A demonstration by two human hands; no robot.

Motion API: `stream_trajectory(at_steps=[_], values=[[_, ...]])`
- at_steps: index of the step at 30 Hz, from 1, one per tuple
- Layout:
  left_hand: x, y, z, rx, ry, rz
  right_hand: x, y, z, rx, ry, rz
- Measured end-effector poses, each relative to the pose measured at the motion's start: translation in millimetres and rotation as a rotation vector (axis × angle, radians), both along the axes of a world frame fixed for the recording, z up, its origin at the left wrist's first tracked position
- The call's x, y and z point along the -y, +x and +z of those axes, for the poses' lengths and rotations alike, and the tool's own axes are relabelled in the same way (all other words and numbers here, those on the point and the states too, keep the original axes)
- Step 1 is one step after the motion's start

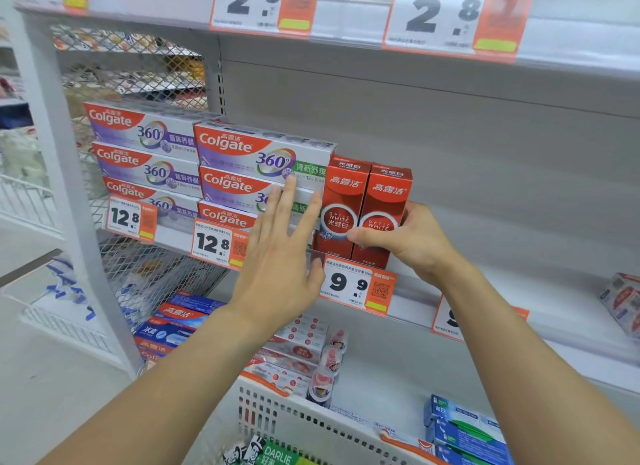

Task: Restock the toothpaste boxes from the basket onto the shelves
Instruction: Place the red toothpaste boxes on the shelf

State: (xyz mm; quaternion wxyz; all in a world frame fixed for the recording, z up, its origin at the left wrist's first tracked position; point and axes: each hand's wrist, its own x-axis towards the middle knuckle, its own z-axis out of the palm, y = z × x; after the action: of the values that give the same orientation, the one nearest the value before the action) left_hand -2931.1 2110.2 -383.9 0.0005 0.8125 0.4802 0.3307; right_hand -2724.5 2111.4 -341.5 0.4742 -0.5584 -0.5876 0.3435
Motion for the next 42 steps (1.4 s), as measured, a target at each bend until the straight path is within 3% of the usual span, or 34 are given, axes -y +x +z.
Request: stream_trajectory(at_steps=[13, 17, 20, 22, 23, 26, 29, 33, 38, 42], values=[[4.6, 8.4, -8.5, 0.102, 0.023, 0.023, 10.4, -7.3, -1.1, -0.005, -0.04, -0.042], [20.5, 14.4, -7.8, 0.413, 0.122, 0.022, 29.8, -3.7, 14.5, 0.281, -0.053, -0.239], [39.7, 20.3, -17.6, 0.552, 0.074, -0.04, 79.7, -9.0, 9.7, 0.534, 0.251, -0.408], [50.0, 26.1, -36.8, 0.468, -0.097, -0.116, 118.6, -18.1, -14.8, 0.622, 0.431, -0.329], [54.4, 29.0, -50.0, 0.361, -0.171, -0.162, 132.3, -19.9, -35.0, 0.658, 0.37, -0.237], [73.8, 36.3, -104.1, -0.023, -0.402, -0.305, 154.4, -14.5, -105.3, 0.722, -0.13, 0.028], [106.1, 30.9, -170.7, -0.336, -0.708, -0.353, 173.7, 2.2, -175.8, 0.804, -0.403, 0.148], [162.3, 12.7, -254.4, -0.494, -1.103, -0.332, 207.6, 20.3, -249.2, 0.816, -0.672, 0.367], [206.5, 5.6, -295.9, -0.673, -0.917, -0.353, 231.0, 18.0, -324.5, 1.037, -0.897, 0.587], [207.0, -8.6, -306.4, -0.65, -0.943, -0.378, 228.2, 3.6, -358.0, 0.932, -0.968, 0.442]])
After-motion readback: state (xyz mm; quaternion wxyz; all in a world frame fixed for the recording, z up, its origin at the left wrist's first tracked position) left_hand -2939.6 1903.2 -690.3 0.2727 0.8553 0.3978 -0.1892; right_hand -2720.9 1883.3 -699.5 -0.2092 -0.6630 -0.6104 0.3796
